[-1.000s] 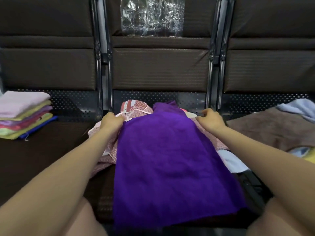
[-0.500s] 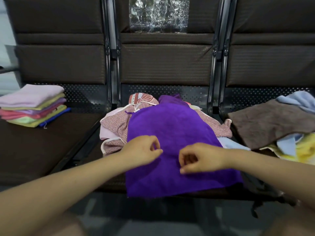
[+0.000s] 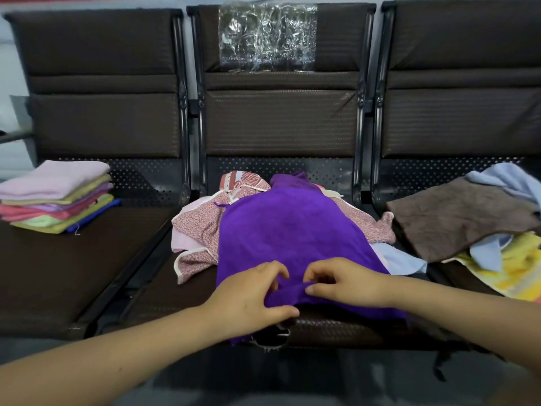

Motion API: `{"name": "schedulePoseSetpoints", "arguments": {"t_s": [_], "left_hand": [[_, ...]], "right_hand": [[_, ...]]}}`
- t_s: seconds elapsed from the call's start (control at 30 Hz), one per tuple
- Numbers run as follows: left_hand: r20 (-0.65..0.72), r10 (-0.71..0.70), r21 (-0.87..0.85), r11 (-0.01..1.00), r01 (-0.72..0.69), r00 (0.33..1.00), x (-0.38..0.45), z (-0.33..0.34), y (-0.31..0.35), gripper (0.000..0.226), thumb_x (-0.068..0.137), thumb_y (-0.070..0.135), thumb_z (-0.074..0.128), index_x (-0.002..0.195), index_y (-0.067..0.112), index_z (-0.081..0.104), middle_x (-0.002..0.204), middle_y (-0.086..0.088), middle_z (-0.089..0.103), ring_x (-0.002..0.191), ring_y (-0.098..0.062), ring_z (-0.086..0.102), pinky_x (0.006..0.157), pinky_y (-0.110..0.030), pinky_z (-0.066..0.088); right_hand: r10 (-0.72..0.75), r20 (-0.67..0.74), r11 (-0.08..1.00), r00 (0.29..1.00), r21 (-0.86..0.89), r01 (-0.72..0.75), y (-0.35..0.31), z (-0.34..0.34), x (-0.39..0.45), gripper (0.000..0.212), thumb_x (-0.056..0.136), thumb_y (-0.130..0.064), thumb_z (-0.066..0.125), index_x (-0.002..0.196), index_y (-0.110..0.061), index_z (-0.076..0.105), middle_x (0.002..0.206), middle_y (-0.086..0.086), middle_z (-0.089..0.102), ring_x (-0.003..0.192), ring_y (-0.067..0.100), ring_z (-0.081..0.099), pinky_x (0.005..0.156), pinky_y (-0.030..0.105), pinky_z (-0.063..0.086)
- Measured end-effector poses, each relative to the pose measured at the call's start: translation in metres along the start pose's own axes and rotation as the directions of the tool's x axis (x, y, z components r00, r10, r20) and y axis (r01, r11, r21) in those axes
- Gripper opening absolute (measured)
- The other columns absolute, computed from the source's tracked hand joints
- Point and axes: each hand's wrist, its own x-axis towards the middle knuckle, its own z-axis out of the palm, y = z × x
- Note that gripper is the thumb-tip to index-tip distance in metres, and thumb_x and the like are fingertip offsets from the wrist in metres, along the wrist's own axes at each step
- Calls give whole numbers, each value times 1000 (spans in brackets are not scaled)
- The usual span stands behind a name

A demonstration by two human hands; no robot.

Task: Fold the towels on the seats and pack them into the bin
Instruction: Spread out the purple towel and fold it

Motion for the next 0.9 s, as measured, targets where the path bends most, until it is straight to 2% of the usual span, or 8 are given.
{"name": "schedulePoseSetpoints", "arguments": {"t_s": [0.07,0.17,0.3,0.4,0.47,0.57,0.63,0.9], "left_hand": [[-33,39,78,996,-36,999,1,0,-3,55,77,60,64,120,35,42,103,20,43,87,5,43,74,-20,39],[-79,149,162,978,-134,986,4,2,-8,44,77,56,59,112,35,42,108,16,46,97,-4,50,73,-28,46],[-93,196,205,963,-174,976,5,10,-16,24,77,40,50,100,32,50,95,11,55,85,-10,56,61,-29,48],[-118,100,134,987,-84,988,11,10,-21,24,77,34,43,95,28,57,88,10,61,81,-8,57,64,-26,45],[-85,33,52,998,-28,996,18,7,-27,27,79,41,44,95,27,60,88,10,63,80,-4,53,69,-23,42],[-28,124,71,990,-122,992,21,7,-33,41,79,62,42,93,29,62,85,11,59,80,-1,51,70,-22,41],[-7,152,95,984,-151,988,19,9,-35,46,77,69,42,95,31,61,86,12,58,82,-1,51,69,-21,41],[-6,135,2,991,-135,991,22,7,-37,42,78,60,43,96,31,68,86,11,63,81,-1,54,72,-20,43]], "right_hand": [[49,32,994,998,99,-52,3,-1,6,16,93,-20,62,79,-27,60,71,-10,55,64,1,44,65,17,38],[107,79,972,991,201,-121,9,-3,14,12,93,-18,62,82,-23,65,76,-4,57,70,6,44,67,20,37],[142,117,960,983,224,-165,15,-4,25,12,93,-18,62,83,-25,66,76,-10,59,71,2,46,71,19,38],[120,116,979,986,148,-137,15,0,32,17,95,-21,59,81,-30,62,75,-13,58,68,-3,47,70,15,38],[91,119,991,989,88,-101,13,0,35,18,96,-23,57,81,-33,59,71,-15,58,63,-6,49,67,10,38],[75,148,996,986,45,-82,13,-1,38,14,95,-25,58,83,-30,59,70,-14,58,61,-5,50,65,11,39],[74,154,996,985,40,-81,14,-2,40,14,94,-25,59,81,-30,59,71,-13,57,62,-3,48,65,13,39],[91,146,990,985,90,-105,16,-2,39,11,94,-23,60,84,-24,63,62,-16,56,56,-6,47,61,9,36]]}}
